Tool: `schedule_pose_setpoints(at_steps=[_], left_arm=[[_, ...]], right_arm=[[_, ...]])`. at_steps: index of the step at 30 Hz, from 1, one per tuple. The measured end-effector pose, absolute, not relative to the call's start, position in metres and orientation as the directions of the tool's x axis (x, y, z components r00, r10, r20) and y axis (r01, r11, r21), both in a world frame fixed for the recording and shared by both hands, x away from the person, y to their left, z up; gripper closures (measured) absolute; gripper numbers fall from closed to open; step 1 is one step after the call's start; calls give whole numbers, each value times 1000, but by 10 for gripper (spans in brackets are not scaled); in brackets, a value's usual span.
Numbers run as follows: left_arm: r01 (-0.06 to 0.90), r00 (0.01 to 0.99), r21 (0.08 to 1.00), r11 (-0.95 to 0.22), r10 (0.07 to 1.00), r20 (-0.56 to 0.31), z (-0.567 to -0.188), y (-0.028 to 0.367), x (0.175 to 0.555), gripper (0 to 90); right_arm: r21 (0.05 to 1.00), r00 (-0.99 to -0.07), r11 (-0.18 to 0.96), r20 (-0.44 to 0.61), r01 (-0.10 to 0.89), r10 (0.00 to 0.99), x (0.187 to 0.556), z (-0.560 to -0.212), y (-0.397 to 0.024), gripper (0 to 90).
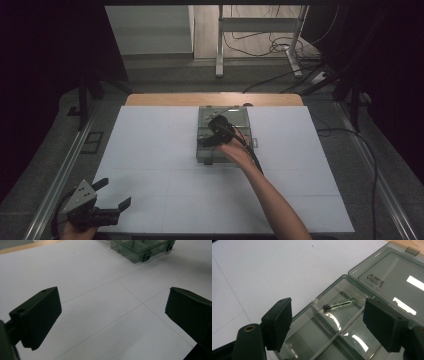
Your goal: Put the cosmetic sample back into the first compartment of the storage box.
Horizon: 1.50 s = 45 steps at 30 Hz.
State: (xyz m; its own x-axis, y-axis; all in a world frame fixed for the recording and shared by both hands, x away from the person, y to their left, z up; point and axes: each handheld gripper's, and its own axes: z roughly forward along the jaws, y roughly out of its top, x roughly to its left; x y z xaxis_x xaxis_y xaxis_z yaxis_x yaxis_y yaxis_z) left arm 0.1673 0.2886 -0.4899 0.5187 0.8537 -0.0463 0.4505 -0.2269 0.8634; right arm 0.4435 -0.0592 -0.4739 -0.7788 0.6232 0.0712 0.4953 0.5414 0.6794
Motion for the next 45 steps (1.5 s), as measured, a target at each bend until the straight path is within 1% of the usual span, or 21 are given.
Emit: schedule_pose_setpoints(at_steps=[11, 21, 39, 45], left_arm=[[454, 511, 864, -217, 858, -53, -490, 289, 168, 9], [454, 512, 864, -218, 858, -52, -490, 289, 168, 9], [450, 516, 865, -221, 855, -49, -490, 289, 167, 9], [449, 517, 866, -221, 855, -50, -490, 289, 167, 9]], right_arm=[[700, -789, 511, 123, 499, 602, 429, -466, -71, 161], [703, -802, 519, 123, 486, 585, 417, -463, -78, 80], [689, -811, 542, 114, 481, 574, 400, -461, -89, 16], [680, -815, 566, 79, 466, 575, 393, -462, -94, 10]])
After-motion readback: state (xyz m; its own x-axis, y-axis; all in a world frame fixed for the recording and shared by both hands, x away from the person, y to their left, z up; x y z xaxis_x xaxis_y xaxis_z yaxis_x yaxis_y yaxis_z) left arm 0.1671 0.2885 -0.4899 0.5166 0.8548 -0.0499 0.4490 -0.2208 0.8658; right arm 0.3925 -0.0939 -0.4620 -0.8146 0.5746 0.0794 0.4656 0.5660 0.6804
